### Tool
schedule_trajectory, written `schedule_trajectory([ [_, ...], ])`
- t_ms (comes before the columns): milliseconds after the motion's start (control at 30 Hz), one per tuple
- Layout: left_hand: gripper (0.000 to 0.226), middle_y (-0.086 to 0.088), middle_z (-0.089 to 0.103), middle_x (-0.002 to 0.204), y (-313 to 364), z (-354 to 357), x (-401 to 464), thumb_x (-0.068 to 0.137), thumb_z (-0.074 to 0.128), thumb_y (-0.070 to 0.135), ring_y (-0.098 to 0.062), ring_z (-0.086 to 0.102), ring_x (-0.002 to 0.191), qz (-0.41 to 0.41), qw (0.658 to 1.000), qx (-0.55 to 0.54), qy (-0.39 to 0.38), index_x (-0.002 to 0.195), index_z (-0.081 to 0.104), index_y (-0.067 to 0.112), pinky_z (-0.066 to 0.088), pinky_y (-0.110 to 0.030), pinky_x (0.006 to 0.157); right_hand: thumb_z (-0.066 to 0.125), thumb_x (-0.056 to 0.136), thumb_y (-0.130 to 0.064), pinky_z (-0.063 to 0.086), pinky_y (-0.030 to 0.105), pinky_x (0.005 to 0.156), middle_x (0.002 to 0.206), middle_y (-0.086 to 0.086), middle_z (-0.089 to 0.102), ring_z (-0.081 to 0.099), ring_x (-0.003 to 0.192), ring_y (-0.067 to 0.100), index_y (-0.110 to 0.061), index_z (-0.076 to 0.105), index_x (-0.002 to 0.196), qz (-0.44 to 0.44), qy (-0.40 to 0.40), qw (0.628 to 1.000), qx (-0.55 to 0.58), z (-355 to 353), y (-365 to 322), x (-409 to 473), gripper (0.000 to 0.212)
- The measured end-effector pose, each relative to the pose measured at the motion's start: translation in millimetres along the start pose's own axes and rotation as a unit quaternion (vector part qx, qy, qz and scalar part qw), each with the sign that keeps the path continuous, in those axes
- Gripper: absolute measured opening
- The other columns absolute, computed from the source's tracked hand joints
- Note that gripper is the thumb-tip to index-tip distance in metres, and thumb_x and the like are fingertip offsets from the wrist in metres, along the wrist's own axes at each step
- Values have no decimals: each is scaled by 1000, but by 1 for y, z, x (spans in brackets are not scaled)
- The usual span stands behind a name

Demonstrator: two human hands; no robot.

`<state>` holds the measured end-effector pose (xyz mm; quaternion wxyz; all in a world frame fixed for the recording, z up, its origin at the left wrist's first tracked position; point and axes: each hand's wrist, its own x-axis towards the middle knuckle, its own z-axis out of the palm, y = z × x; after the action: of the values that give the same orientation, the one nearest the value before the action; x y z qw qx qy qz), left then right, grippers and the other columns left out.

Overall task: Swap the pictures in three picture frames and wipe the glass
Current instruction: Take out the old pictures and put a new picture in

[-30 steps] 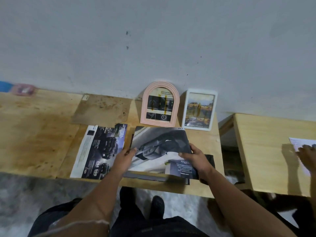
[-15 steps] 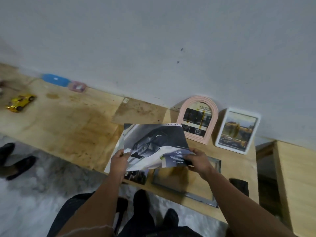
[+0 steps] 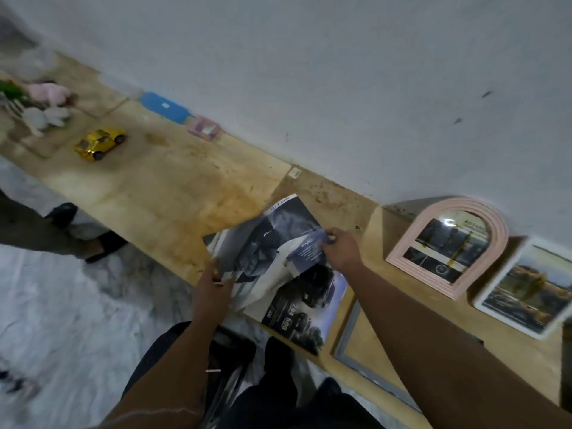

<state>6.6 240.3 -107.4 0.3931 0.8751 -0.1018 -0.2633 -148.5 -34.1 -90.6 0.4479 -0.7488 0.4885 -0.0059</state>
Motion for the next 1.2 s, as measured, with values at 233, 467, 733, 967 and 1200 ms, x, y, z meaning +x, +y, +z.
schedule_trajectory([
  [233,49,-2,66,80,-39,-23,25,93,71,37,-26,67,78,-27,992,113,-55,137,55,26,56,-41,69,64,98,-12,44,28,79,126,3,58,58,100,20,-14,47,150,-22,-66,997,31,46,-45,34,55],
  [467,59,-14,64,124,-36,-18,44,84,66,52,-44,61,111,168,907,374,-92,134,59,21,55,-53,84,55,95,-33,48,53,98,144,8,46,49,127,37,-30,31,152,3,61,983,-171,35,13,-7,62],
  [733,92,-5,-29,168,-24,15,62,94,33,79,-41,-18,156,151,827,500,-208,159,-19,40,6,-63,123,44,95,-71,7,69,121,172,6,-15,-8,159,32,-21,-15,162,66,-69,935,-341,28,74,-27,102],
  [967,90,-10,-28,168,-15,22,57,95,27,79,-44,-15,156,115,829,513,-190,160,-19,36,8,-64,123,51,93,-68,11,66,122,170,2,22,14,157,28,-25,8,164,57,20,941,-332,30,70,-39,93],
  [1200,92,-10,-26,169,-18,22,59,94,32,78,-43,-12,157,107,827,519,-188,161,-16,36,12,-61,124,80,86,-31,46,39,101,141,4,60,58,127,29,-28,47,150,69,86,992,-59,12,64,-48,72],
])
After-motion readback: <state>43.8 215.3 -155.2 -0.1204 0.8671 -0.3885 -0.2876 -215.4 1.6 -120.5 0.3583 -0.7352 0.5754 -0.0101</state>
